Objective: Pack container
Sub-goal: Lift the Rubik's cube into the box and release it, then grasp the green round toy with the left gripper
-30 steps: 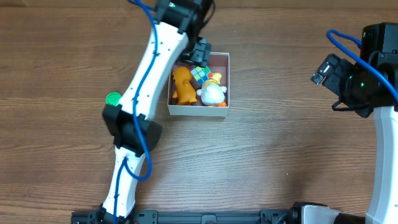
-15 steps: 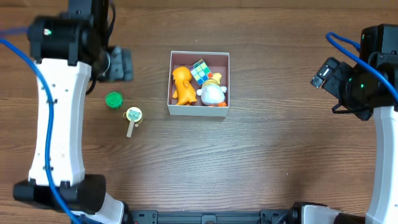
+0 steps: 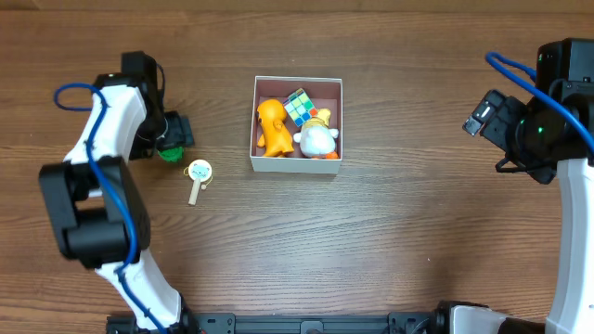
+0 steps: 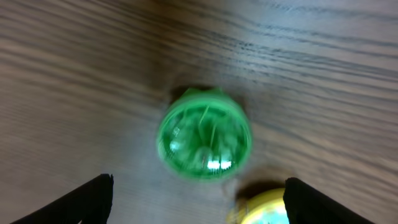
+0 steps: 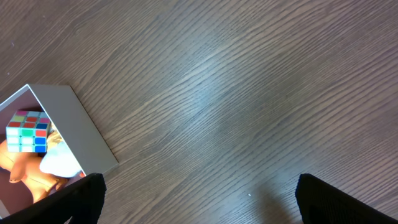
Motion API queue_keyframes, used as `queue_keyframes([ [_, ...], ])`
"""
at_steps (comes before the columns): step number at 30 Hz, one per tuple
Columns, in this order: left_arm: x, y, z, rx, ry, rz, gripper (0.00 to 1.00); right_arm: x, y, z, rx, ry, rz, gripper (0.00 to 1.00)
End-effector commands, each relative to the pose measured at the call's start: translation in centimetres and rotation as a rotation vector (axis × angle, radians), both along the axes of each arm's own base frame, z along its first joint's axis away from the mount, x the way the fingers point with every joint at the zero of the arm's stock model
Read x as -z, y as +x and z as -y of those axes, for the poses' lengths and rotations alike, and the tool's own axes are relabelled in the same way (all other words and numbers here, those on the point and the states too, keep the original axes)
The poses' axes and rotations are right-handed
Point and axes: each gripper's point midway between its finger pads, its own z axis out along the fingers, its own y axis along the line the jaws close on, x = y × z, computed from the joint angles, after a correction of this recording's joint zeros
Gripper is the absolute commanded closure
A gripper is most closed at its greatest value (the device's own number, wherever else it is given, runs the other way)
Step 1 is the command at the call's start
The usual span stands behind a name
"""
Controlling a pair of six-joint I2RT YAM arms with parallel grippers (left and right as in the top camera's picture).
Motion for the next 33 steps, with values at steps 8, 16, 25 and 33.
queue_keyframes([
  [8, 4.8, 0.5, 0.9, 0.02, -0.048, -0.052, 0.17, 0.1, -0.1, 0.4, 0.004, -0.018, -0.011, 0.0],
  [16, 4.8, 0.8, 0.9, 0.028, -0.046, -0.042, 0.42, 0.1, -0.2, 0.4, 0.004, -0.018, -0.012, 0.0],
  [25, 2.8, 1.3, 1.1, 0.036, -0.063, -0.051, 0.47, 0.2, -0.3, 0.4, 0.004, -0.017, -0.019, 0.0],
  [33, 0.9, 1.1, 0.8, 0.058, -0.049, -0.083, 0.5, 0.2, -0.3, 0.4, 0.004, -0.018, -0.019, 0.0],
])
